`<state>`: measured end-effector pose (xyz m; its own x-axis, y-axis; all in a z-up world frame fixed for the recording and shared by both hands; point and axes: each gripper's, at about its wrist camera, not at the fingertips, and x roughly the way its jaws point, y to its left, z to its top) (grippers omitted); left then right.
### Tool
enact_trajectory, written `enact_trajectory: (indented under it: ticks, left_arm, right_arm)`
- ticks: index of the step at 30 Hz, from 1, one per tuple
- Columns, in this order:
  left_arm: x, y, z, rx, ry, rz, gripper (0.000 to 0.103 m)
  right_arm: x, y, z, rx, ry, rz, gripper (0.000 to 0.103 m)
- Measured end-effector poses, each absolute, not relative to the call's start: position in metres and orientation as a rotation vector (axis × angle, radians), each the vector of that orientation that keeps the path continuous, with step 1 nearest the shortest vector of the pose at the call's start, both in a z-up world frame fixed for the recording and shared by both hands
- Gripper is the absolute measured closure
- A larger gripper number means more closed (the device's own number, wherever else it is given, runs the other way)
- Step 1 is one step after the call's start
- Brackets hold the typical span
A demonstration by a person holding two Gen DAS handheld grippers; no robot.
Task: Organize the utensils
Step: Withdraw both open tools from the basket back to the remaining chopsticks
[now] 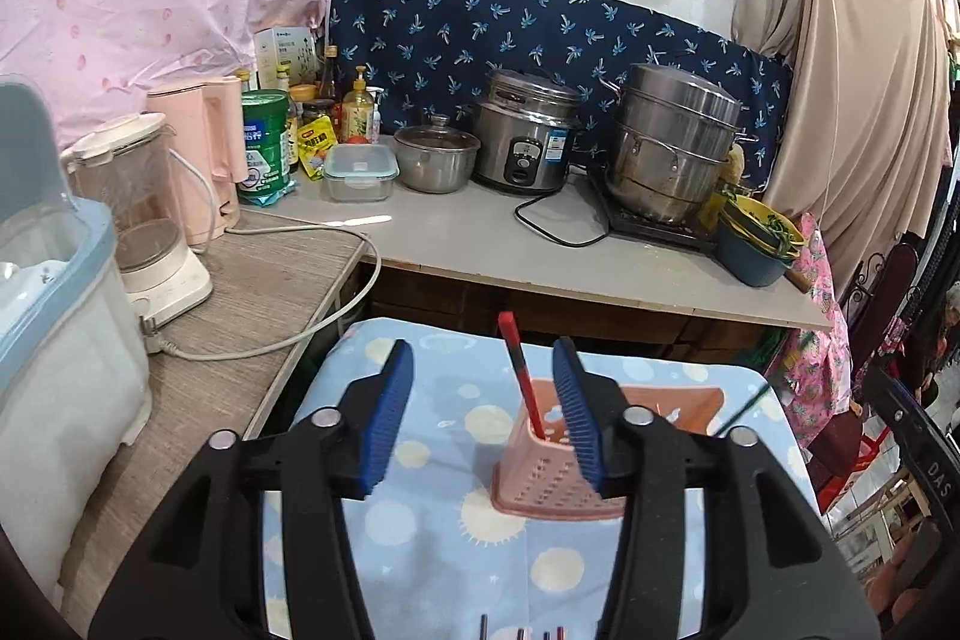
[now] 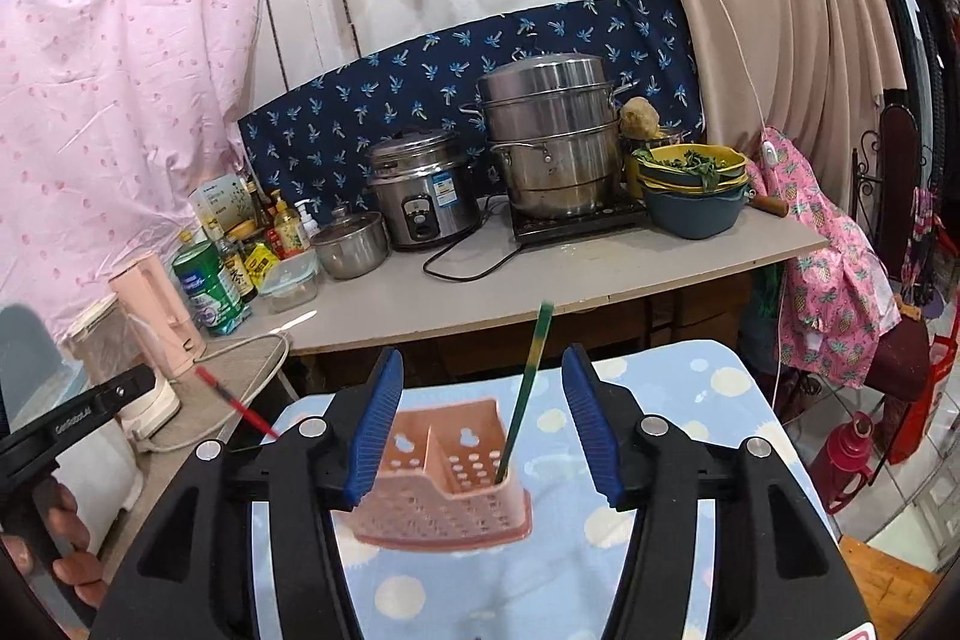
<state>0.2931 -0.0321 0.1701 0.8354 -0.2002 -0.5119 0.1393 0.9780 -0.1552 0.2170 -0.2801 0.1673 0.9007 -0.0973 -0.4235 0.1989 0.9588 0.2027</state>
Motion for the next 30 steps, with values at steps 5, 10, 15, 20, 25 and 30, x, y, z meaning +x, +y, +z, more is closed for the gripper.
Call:
enact_trajectory:
  ticks: [5,10,15,20,25,30]
  left_arm:
    - [0.261,-0.026,0.169,-0.075,0.547,-0.173,0.053]
    - [0.234,-0.022,0.163,-0.034,0.55,-0.15,0.053]
    - [0.215,-0.018,0.153,-0.014,0.576,-0.141,0.053]
    - [0.196,-0.015,0.136,0.015,0.61,-0.132,0.052]
    - [0.175,-0.009,0.115,0.02,0.647,-0.126,0.049]
    - [0.156,-0.004,0.09,0.005,0.701,-0.133,0.049]
  right_arm:
    - [0.181,-0.264,0.161,0.225,0.444,-0.176,0.045]
    - [0.151,-0.251,0.148,0.228,0.474,-0.172,0.045]
    - [0.129,-0.241,0.132,0.234,0.506,-0.176,0.044]
    - [0.109,-0.237,0.116,0.231,0.534,-0.198,0.044]
    - [0.088,-0.234,0.093,0.211,0.583,-0.217,0.044]
    - [0.068,-0.231,0.067,0.199,0.651,-0.218,0.044]
